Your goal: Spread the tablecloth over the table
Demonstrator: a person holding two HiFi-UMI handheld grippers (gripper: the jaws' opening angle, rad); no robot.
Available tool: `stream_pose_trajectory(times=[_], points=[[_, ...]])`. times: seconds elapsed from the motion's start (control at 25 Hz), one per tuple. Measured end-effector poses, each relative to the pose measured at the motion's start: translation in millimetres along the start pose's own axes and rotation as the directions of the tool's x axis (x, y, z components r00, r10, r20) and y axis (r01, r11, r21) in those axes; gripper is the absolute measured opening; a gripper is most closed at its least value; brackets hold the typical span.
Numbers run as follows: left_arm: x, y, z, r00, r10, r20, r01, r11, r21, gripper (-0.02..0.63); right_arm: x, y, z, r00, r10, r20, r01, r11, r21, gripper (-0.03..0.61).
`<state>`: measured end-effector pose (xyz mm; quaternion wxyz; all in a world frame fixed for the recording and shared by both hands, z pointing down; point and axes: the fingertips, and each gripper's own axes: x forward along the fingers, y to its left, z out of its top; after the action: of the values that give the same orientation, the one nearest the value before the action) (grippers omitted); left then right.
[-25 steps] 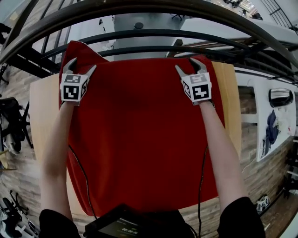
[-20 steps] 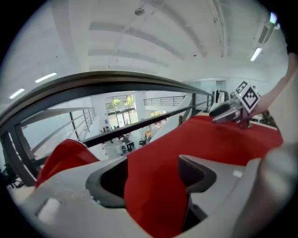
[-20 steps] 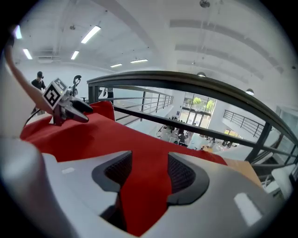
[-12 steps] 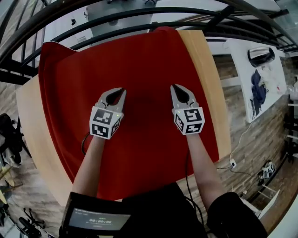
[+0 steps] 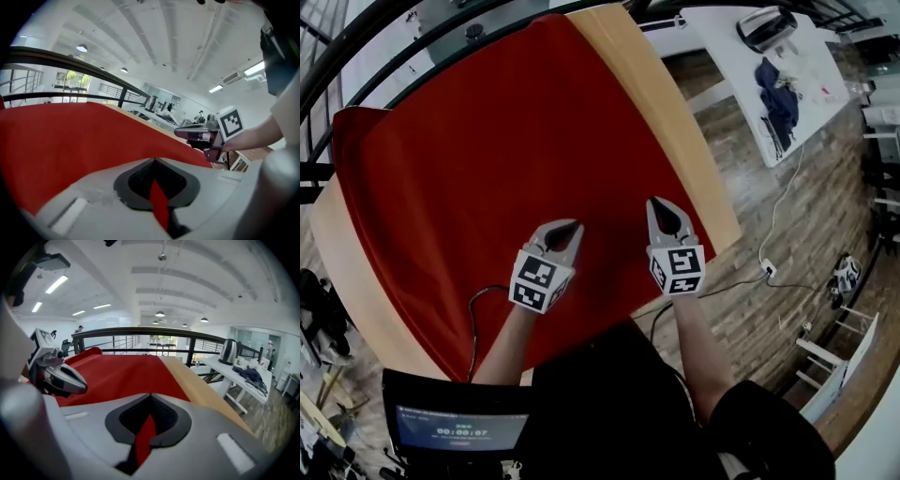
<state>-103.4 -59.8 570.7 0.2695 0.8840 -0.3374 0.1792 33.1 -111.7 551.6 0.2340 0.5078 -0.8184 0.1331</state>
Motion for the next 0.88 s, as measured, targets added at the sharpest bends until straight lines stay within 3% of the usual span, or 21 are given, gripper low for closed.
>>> stream_pose_trajectory(times=[0.12,0.32,0.6,0.72,0.88], points=[[7.0,-57.0,-23.8,0.997,-0.045,-0.056,0.046,0.999,0.005,0.006,-53.1,-24.8,-34.3,0.998,-0.053,-0.036,0.055,0.997,0.050,0.010],[28.1,-136.8,-44.0,0.994,-0.080,-0.075,0.084,0.995,0.049,0.006,-119.1,-82.0,-95.0,0.992,-0.067,-0.105,0.072,0.996,0.047,0.010],[66.0,-185.2,-60.6,0.990,0.077,-0.118,-0.071,0.996,0.055,0.005,-153.5,-121.8,-149.8,0.991,0.007,-0.136,-0.003,1.000,0.024,0.011],[80.0,-207.9,-62.1,0.986,0.109,-0.128,-0.100,0.992,0.075,0.005,-164.8,-123.6,-156.4,0.992,0.041,-0.119,-0.038,0.999,0.029,0.015],[95.2,-228.5,-57.1,0.984,0.140,-0.109,-0.137,0.990,0.036,0.005,-170.1,-131.1,-159.9,0.993,0.074,-0.096,-0.069,0.996,0.048,0.041]])
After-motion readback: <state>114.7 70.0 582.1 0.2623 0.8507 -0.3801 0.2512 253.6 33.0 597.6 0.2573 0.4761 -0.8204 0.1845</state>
